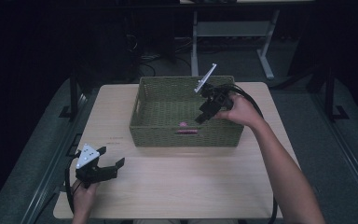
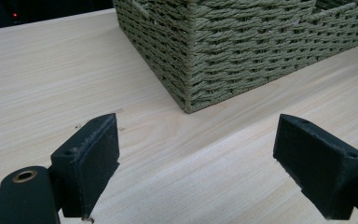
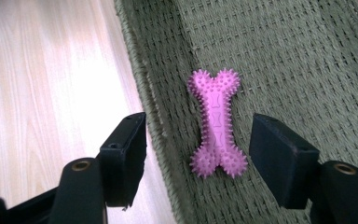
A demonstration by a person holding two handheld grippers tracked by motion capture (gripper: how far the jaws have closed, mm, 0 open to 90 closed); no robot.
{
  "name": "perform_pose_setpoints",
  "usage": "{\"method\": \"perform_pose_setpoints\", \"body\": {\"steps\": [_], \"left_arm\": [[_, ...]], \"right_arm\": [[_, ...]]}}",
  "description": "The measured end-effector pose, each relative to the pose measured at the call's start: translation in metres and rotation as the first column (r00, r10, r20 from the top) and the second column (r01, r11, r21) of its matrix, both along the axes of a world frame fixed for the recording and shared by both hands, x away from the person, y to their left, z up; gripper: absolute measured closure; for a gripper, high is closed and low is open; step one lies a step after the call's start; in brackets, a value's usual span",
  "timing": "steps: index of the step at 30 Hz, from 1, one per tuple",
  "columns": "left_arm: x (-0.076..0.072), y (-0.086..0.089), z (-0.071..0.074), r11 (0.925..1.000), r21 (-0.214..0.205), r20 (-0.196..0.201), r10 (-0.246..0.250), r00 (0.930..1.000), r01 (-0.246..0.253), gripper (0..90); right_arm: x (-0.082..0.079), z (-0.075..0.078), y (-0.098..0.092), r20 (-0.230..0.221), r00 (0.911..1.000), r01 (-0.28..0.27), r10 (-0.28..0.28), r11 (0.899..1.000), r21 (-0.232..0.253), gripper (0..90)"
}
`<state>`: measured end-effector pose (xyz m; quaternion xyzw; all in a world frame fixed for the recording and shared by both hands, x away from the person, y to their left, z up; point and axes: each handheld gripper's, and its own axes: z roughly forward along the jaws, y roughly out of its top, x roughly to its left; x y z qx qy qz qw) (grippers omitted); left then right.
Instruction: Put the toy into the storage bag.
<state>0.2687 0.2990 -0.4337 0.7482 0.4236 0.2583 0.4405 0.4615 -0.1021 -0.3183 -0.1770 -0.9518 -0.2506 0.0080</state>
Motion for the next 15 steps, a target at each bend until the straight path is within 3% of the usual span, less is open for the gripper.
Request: {"method": "perform_pose_setpoints", "body": {"steps": [15], "left_arm": [[0.000, -0.001, 0.000, 1.0000, 0.004, -0.001, -0.001, 1.0000, 0.001, 13.9]], "right_arm": [[-0.020, 0.006, -0.019, 0.013, 0.9998, 0.017, -0.017, 0.999, 0.027, 34.0]]}}
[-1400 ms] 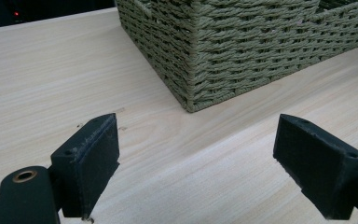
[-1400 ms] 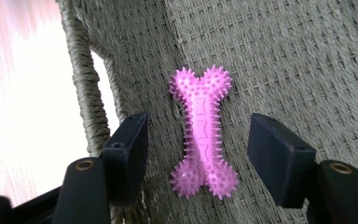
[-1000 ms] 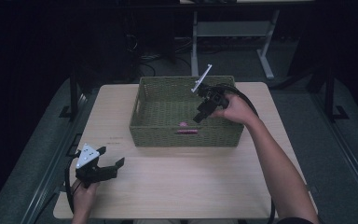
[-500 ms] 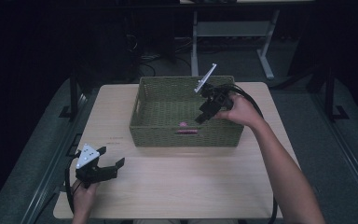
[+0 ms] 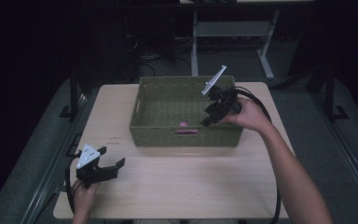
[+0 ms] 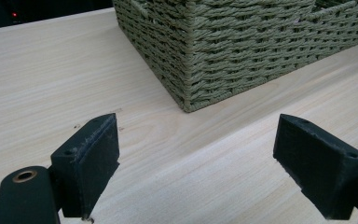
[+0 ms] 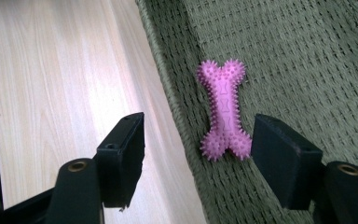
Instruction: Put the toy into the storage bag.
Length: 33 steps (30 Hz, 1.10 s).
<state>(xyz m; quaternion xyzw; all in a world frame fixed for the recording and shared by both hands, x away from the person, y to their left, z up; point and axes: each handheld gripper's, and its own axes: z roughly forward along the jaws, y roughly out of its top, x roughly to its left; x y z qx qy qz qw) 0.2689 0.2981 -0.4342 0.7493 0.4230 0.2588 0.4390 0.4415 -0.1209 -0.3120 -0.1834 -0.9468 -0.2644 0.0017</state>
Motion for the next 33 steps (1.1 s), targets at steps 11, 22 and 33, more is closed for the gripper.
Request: {"method": "perform_pose_setpoints", "body": {"steps": [11, 22, 33], "left_arm": [[0.000, 0.000, 0.000, 1.0000, 0.003, 0.000, 0.000, 1.0000, 0.000, 13.8], [0.000, -0.001, 0.000, 1.0000, 0.005, -0.001, -0.002, 1.0000, 0.002, 13.9], [0.000, -0.001, 0.000, 1.0000, 0.006, -0.002, -0.001, 1.0000, 0.001, 13.9]], "right_arm": [[-0.011, -0.001, -0.015, 0.005, 0.9997, 0.025, -0.025, 1.000, 0.013, 31.1], [-0.024, -0.003, -0.034, 0.013, 0.9982, 0.059, -0.059, 0.998, 0.032, 28.9], [-0.041, -0.006, -0.046, 0.025, 0.9973, 0.068, -0.069, 0.997, 0.037, 27.8]]}}
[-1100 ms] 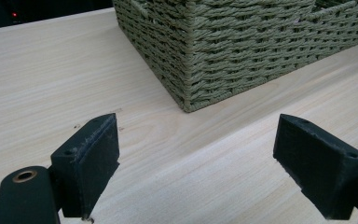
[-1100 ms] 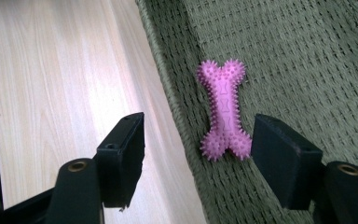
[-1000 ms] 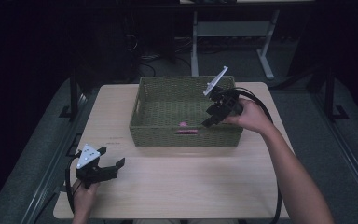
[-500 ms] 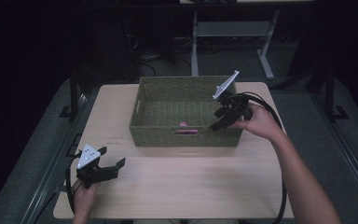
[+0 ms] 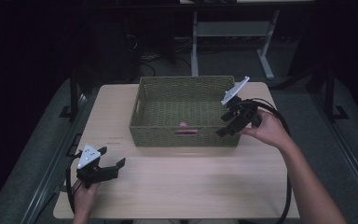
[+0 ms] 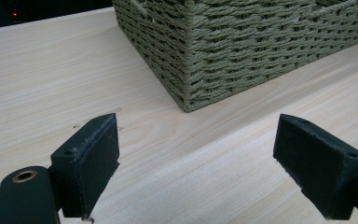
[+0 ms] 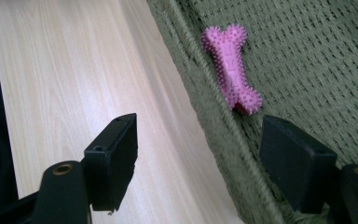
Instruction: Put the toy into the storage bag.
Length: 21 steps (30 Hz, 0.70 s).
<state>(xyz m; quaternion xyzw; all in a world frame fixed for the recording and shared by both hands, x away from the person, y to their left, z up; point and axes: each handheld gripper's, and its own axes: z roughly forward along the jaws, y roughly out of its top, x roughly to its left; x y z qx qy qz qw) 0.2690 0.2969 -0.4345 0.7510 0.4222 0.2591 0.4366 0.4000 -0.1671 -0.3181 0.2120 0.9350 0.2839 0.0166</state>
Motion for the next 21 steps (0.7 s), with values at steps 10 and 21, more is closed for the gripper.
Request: {"method": "perform_pose_setpoints", "body": {"steps": [10, 21], "left_arm": [[0.000, 0.000, 0.000, 1.0000, 0.002, 0.000, 0.001, 1.0000, -0.001, 13.9], [0.000, -0.001, 0.000, 1.0000, 0.006, 0.002, 0.000, 1.0000, 0.000, 13.9]], "right_arm": [[-0.015, -0.010, -0.009, 0.002, 1.0000, 0.006, -0.006, 1.000, 0.000, 26.7], [-0.028, -0.022, -0.023, -0.001, 0.9997, 0.026, -0.026, 0.999, 0.020, 26.5]]}}
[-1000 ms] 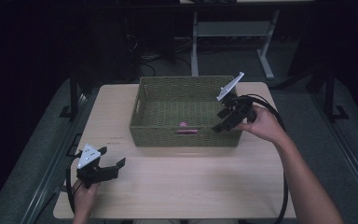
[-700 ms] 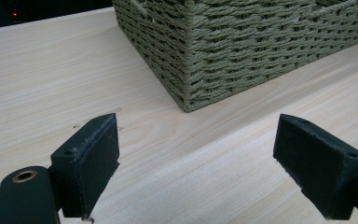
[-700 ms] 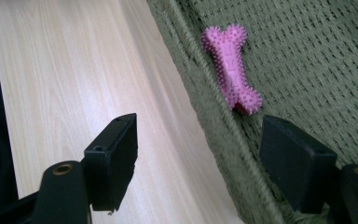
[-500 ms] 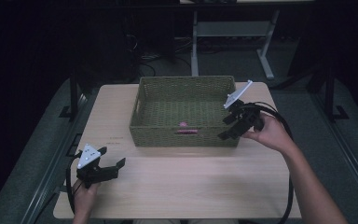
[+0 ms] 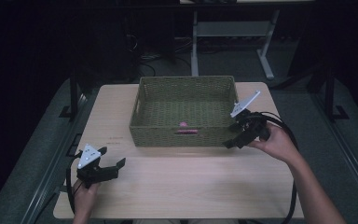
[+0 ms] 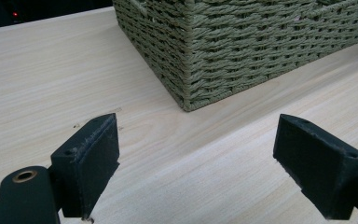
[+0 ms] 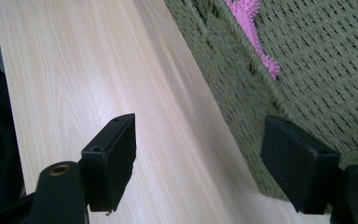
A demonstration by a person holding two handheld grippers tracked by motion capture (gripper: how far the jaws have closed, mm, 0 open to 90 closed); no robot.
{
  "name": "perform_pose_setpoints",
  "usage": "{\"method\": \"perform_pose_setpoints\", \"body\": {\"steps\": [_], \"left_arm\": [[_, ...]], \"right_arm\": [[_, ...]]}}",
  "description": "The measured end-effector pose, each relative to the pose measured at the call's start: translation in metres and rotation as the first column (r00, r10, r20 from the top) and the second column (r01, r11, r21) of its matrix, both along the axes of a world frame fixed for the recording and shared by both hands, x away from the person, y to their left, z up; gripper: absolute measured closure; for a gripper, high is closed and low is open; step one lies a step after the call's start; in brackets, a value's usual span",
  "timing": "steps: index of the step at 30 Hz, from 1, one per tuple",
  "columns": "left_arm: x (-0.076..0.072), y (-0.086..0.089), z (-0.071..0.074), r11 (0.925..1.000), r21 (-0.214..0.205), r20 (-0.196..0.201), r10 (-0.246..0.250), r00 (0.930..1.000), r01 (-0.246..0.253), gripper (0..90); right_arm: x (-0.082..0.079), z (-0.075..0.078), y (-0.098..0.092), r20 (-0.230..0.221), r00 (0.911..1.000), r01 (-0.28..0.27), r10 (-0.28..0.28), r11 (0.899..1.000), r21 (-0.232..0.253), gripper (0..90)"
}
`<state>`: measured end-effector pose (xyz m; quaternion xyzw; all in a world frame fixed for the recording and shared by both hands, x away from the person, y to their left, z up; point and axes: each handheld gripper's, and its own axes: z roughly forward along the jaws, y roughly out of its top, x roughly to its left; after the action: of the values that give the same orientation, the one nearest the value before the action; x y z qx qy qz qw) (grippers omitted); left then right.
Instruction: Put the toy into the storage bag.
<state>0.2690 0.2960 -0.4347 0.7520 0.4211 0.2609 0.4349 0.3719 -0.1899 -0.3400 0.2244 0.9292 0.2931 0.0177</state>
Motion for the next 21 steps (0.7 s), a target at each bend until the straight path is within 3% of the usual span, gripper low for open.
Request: {"method": "perform_pose_setpoints", "body": {"steps": [21], "left_arm": [[-0.001, 0.000, 0.000, 1.0000, 0.003, 0.003, 0.003, 1.0000, -0.003, 13.9]], "right_arm": [[-0.019, -0.033, -0.029, -0.029, 0.9980, 0.058, -0.057, 0.998, 0.016, 25.6]]}}
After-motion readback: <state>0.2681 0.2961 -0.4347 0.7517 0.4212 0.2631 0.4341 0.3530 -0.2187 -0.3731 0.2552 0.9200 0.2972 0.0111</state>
